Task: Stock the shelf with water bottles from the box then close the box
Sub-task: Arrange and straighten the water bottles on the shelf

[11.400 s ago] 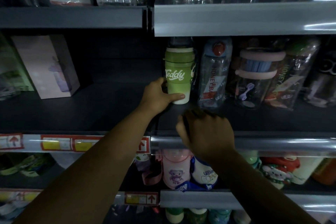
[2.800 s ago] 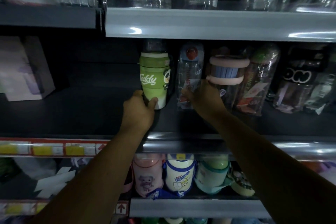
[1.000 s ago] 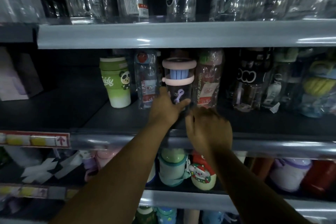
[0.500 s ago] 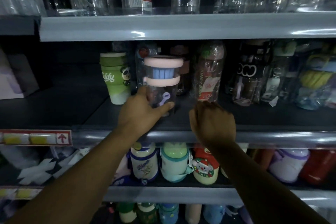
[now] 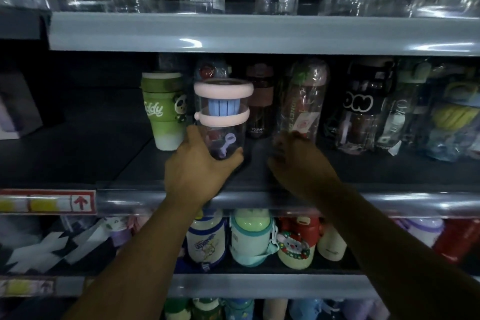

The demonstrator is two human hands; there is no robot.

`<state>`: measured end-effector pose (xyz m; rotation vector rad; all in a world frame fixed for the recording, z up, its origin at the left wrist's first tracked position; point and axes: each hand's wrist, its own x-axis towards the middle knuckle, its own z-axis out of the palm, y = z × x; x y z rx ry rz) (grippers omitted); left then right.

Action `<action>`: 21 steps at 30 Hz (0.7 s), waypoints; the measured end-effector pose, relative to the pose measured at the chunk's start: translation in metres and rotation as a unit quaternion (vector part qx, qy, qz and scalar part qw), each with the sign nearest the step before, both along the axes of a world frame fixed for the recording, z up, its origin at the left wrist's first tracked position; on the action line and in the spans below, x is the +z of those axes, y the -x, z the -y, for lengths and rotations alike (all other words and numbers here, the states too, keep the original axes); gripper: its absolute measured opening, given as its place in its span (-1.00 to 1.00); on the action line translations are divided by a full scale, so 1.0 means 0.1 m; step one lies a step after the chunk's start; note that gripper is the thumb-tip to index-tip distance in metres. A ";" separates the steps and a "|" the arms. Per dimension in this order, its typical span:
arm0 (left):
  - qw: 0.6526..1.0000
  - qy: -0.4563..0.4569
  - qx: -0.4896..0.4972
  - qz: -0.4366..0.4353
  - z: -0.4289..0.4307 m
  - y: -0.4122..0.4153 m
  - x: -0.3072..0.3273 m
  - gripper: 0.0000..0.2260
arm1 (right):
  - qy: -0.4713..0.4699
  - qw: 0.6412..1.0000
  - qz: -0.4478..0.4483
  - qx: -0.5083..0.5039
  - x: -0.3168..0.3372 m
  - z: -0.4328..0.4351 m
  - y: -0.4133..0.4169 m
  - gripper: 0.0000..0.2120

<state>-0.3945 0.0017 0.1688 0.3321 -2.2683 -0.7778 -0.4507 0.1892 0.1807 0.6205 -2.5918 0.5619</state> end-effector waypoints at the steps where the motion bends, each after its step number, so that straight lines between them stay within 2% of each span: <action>1: 1.000 -0.003 -0.001 -0.001 0.01 0.01 0.00 -0.35 | 0.027 1.000 0.006 0.002 0.03 0.07 0.07 -0.79; 5: 1.000 -0.004 0.003 -0.007 0.01 0.02 -0.02 -0.34 | 0.112 0.993 0.019 -0.045 0.11 0.39 0.35 -0.70; 8: 1.000 0.003 0.004 -0.012 0.00 0.03 -0.02 -0.34 | 0.084 0.992 0.063 -0.074 0.12 0.56 0.44 -0.54; 12: 1.000 0.011 0.007 -0.012 0.00 0.04 -0.03 -0.35 | 0.072 0.986 0.105 -0.108 0.16 0.69 0.62 -0.44; 16: 1.000 0.012 0.008 -0.013 -0.01 0.06 -0.04 -0.35 | 0.090 0.981 0.131 -0.112 0.20 0.77 0.86 -0.64; 18: 1.000 0.014 0.003 -0.016 -0.01 0.06 -0.04 -0.35 | 0.073 0.982 0.136 -0.111 0.21 0.80 0.91 -0.66; 21: 1.000 0.003 -0.002 -0.024 -0.01 0.05 -0.05 -0.36 | 0.100 0.980 0.118 -0.126 0.13 0.85 1.03 -0.64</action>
